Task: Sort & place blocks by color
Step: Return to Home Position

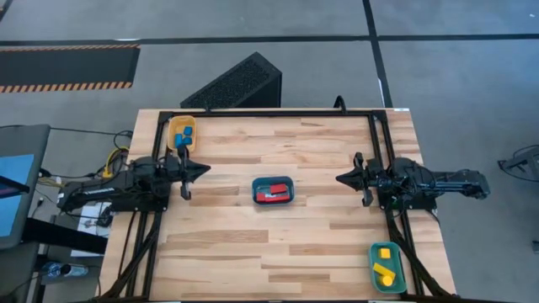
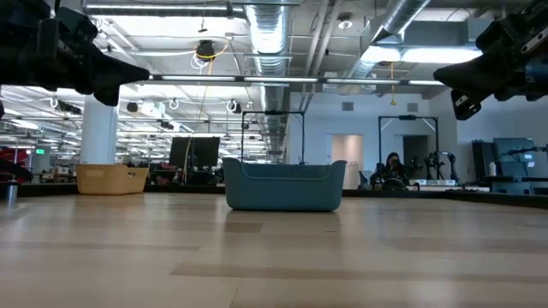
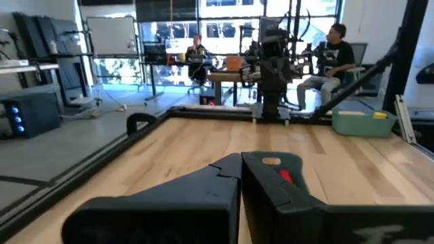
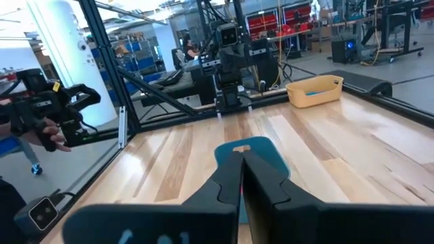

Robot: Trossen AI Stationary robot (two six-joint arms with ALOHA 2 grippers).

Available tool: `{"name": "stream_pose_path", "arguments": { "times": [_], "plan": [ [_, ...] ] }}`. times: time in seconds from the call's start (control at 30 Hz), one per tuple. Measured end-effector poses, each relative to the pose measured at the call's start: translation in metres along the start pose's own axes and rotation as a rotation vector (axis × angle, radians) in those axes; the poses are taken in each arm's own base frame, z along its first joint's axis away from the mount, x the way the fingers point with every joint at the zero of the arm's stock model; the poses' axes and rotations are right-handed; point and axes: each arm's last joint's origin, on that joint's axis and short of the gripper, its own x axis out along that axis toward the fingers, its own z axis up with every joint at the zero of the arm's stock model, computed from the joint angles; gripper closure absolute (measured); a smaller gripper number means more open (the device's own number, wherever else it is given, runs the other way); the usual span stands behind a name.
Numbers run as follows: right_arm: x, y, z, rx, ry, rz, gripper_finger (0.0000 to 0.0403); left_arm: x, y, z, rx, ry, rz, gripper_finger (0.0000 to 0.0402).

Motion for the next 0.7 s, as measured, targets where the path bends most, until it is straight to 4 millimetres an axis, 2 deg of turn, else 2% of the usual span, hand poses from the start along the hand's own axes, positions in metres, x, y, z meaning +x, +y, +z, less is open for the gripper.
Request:
{"name": "stream_pose_path", "arguments": {
  "times": [0.13,0.33,0.5,0.7],
  "plan": [
    [0.0,0.0,0.0,-0.001,-0.003,0.0,0.0369,0.0,-0.001,0.007,0.001,-0.073,-0.026,0.0401],
    [0.0,0.0,0.0,-0.001,-0.004,0.0,0.0372,-0.001,-0.002,0.008,-0.013,-0.084,-0.076,0.0401],
    [0.0,0.0,0.0,-0.003,-0.005,0.001,0.037,-0.003,-0.003,0.023,-0.014,-0.242,-0.107,0.0401],
    [0.0,0.0,0.0,-0.003,-0.005,0.002,0.0372,-0.002,-0.004,0.018,-0.023,-0.189,-0.15,0.0401]
  ]
}}
